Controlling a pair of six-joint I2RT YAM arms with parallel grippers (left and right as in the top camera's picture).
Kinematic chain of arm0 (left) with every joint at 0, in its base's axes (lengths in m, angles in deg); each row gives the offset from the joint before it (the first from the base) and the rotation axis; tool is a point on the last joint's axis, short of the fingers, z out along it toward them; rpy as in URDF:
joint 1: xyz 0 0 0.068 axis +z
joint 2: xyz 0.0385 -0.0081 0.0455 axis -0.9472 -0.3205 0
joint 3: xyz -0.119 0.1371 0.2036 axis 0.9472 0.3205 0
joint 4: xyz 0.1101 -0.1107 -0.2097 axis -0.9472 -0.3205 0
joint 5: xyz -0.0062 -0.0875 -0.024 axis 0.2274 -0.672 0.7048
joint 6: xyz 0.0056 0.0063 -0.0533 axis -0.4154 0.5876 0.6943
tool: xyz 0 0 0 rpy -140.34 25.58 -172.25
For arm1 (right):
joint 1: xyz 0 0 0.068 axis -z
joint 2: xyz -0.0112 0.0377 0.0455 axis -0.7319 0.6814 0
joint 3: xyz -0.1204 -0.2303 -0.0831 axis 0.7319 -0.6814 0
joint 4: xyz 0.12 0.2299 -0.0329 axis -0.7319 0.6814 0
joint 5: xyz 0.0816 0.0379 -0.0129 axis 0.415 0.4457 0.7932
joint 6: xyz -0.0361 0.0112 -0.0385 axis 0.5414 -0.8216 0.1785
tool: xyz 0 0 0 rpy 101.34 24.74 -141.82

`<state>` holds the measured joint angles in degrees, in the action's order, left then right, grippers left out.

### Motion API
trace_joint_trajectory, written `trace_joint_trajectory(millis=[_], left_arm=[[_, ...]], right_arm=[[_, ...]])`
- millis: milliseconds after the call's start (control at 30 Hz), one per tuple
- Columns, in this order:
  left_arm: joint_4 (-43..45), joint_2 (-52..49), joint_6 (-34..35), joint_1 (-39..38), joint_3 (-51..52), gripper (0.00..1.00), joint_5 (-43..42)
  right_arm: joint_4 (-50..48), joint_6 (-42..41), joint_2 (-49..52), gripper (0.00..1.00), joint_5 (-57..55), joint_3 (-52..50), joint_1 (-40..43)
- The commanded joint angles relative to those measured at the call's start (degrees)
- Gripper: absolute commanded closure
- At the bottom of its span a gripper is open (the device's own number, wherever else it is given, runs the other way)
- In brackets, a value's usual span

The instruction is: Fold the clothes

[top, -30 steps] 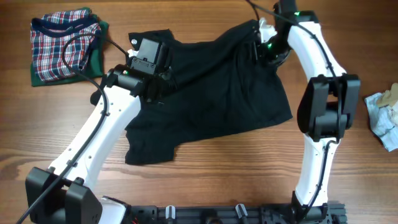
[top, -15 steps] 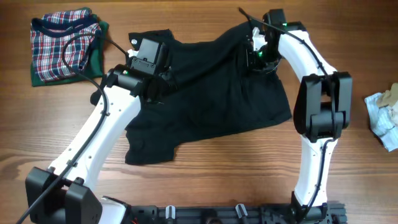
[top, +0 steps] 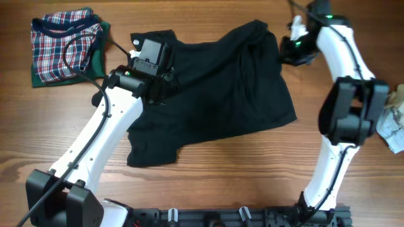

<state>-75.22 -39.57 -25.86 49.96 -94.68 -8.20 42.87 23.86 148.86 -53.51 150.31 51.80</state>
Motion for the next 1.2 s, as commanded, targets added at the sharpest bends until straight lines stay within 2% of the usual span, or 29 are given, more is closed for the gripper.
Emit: trace_joint_trajectory(millis=[0,33,67,100,133,200,400,567,733,867,1067,1133,1167], left_arm=[[0.15,0.02,0.52,0.35,-0.81,0.35,1.44],[0.28,0.02,0.55,0.35,-0.81,0.35,1.42],[0.52,0.02,0.55,0.35,-0.81,0.35,1.42],[0.61,0.02,0.55,0.35,-0.81,0.35,1.40],[0.52,0.02,0.55,0.35,-0.81,0.35,1.40],[0.20,0.02,0.55,0.35,-0.81,0.35,1.40],[-0.24,0.02,0.55,0.35,-0.81,0.35,1.40],[-0.17,0.02,0.55,0.35,-0.81,0.35,1.40],[-0.07,0.02,0.55,0.35,-0.81,0.35,1.40],[-0.04,0.02,0.55,0.35,-0.81,0.35,1.40],[-0.04,0.02,0.55,0.35,-0.81,0.35,1.40],[-0.07,0.02,0.55,0.35,-0.81,0.35,1.40],[-0.13,0.02,0.55,0.35,-0.81,0.35,1.40]], right_arm=[[1.79,3.54,-3.56,0.96,3.10,1.77,1.97],[3.23,3.65,-3.37,0.96,3.10,1.44,1.62],[3.72,3.65,-3.34,0.86,3.13,0.52,0.72],[3.87,3.69,-3.34,0.61,3.37,-0.76,-0.87],[3.63,3.91,-3.30,0.47,3.37,-1.84,-2.34],[1.29,3.65,-3.21,0.34,3.34,-4.50,-6.32],[-1.53,-1.97,-2.99,0.37,3.19,-5.42,-9.38],[-3.69,-5.03,-2.10,0.51,0.92,-6.80,-10.19],[-10.47,-8.44,-2.03,0.52,-0.11,-14.60,-10.58],[-12.37,-8.85,-2.03,0.53,0.11,-16.41,-10.60],[-13.29,-8.79,-2.03,0.68,1.62,-16.63,-11.74],[-13.73,-8.70,-2.03,0.69,1.57,-16.65,-12.48],[-13.90,-8.72,-2.03,0.75,1.60,-16.68,-12.63]])
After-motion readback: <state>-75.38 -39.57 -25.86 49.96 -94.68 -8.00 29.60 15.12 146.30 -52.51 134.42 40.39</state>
